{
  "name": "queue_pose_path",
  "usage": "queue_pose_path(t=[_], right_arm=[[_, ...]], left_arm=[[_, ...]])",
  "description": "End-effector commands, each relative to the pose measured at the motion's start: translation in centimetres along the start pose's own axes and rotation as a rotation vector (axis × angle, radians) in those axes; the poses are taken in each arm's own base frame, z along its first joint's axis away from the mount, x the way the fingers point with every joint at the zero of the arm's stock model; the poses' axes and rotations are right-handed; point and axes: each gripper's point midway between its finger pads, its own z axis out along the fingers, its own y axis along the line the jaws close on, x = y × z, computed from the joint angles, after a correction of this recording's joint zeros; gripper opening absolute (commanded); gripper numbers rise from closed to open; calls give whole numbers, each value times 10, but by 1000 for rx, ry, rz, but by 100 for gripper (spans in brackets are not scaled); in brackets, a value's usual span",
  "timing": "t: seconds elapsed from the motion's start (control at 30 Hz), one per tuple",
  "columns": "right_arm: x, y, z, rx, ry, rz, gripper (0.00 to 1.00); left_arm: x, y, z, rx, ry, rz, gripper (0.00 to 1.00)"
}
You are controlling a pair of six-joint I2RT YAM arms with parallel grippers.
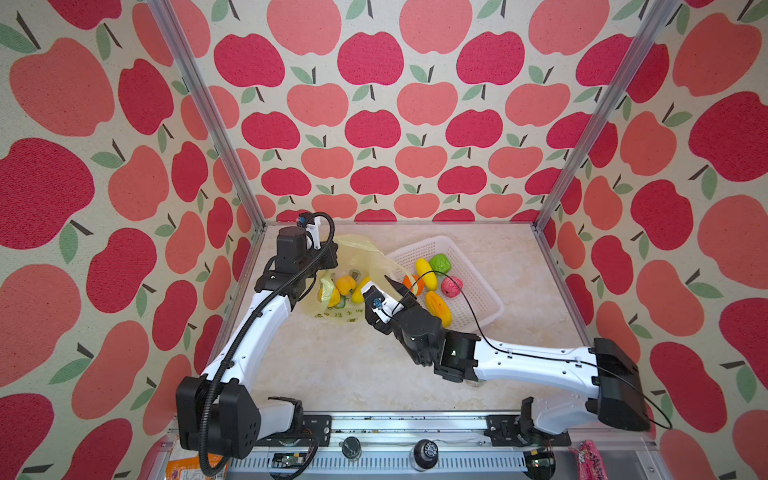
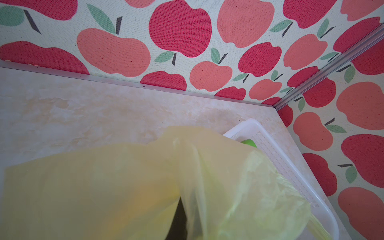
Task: Untie the knot of the plastic bag and take out the fruit
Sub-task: 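Lower the right gripper into the bag and close on the yellow mango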
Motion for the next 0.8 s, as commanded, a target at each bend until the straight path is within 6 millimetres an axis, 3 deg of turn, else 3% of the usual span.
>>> queue_pose_path(t=[0.0,0.1,0.27,0.33,0.37,0.6,0.77], right_arm=[[2,23,23,-62,2,-23,55],[23,33,53,-68,72,-8,48],[61,47,94,-138,163,93,48],[70,63,102,-196,198,126,45],[83,52,114,-177,223,140,45],[121,61,140,-267,293,303,47],[143,64,159,-321,355,412,56]], left_arm=[[-13,-11,-3,32,-24,28,0],[-10,-12,-2,35,-17,29,0],[-11,-13,-6,33,-24,34,0],[-12,-13,-7,31,-27,37,0],[-12,-13,-8,28,-31,38,0],[-13,-11,-5,22,-28,40,0],[-12,-12,-5,24,-26,41,0]])
